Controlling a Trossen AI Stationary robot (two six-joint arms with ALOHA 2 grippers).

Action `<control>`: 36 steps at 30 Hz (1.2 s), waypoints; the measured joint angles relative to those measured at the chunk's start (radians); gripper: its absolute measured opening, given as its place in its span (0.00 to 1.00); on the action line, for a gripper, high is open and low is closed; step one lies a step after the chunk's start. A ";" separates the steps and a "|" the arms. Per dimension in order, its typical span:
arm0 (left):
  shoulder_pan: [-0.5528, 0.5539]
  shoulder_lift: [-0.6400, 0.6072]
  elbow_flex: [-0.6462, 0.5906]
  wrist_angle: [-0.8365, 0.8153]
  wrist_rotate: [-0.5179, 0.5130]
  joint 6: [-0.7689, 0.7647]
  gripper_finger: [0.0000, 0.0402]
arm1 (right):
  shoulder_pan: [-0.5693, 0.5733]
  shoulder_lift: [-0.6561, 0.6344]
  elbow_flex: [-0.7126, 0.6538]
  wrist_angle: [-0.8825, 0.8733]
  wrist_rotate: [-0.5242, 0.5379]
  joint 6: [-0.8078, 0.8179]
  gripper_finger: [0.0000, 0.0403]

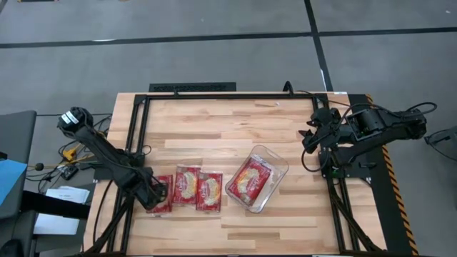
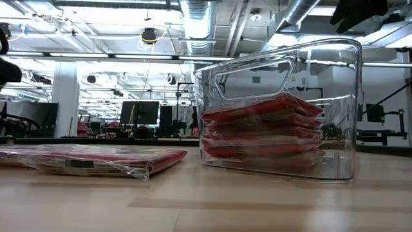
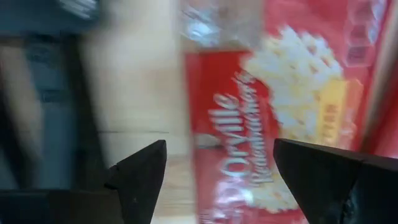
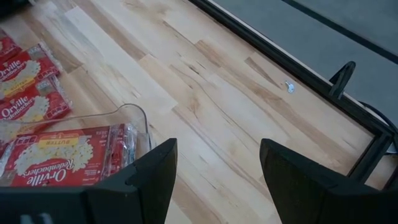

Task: Sort popcorn bags into baskets
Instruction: Put the left red popcorn packet into the transparent bin

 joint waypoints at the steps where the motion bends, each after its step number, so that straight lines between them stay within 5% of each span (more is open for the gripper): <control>1: 0.000 0.000 0.017 -0.039 0.006 0.000 0.71 | 0.000 0.000 0.000 0.000 0.000 0.000 0.63; 4: 0.000 0.000 0.038 -0.079 0.009 0.005 0.71 | 0.000 0.000 0.000 0.000 0.004 0.000 0.63; 20: -0.002 -0.031 -0.144 0.251 -0.109 0.029 0.69 | 0.000 0.000 0.000 0.008 0.006 0.015 0.63; 25: -0.002 -0.030 -0.147 0.277 -0.162 0.039 0.54 | -0.001 0.000 0.000 0.015 0.024 0.016 0.63; 36: 0.000 -0.025 -0.153 0.306 -0.378 0.103 0.06 | -0.001 0.000 0.000 0.034 0.032 0.011 0.63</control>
